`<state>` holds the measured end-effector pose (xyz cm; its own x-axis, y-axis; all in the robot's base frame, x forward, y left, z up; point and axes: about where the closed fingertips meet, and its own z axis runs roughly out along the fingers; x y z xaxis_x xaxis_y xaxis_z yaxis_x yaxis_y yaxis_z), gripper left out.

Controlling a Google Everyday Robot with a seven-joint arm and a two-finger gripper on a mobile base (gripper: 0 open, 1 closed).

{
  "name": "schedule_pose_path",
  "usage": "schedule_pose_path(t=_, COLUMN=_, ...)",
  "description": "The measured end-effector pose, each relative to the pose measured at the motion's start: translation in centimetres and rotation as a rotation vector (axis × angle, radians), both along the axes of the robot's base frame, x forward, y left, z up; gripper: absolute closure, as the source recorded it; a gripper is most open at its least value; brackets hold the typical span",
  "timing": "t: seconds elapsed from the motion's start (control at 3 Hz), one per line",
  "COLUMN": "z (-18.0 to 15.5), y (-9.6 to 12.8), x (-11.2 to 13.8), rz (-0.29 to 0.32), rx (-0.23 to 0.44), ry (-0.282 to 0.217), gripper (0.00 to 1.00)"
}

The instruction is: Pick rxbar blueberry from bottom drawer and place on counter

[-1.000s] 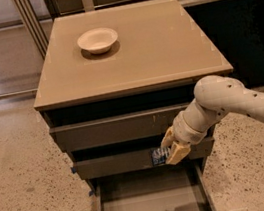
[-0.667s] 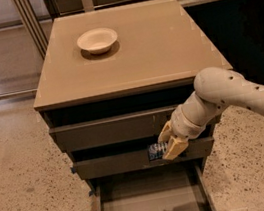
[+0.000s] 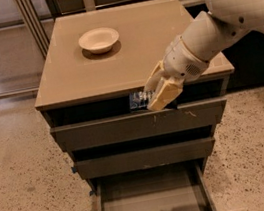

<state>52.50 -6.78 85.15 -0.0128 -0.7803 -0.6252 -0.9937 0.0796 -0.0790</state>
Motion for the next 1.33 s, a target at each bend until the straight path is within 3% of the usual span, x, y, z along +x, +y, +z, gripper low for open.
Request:
schedule_pose_path(t=0.67, z=0.4, y=-0.2, x=0.6, rz=-0.012, rx=-0.002, ry=-0.006, gripper=1.0)
schedule_pose_path(t=1.33, z=2.2, y=-0.7, x=6.2, rz=-0.102, rx=-0.014, ry=-0.001, gripper=1.0)
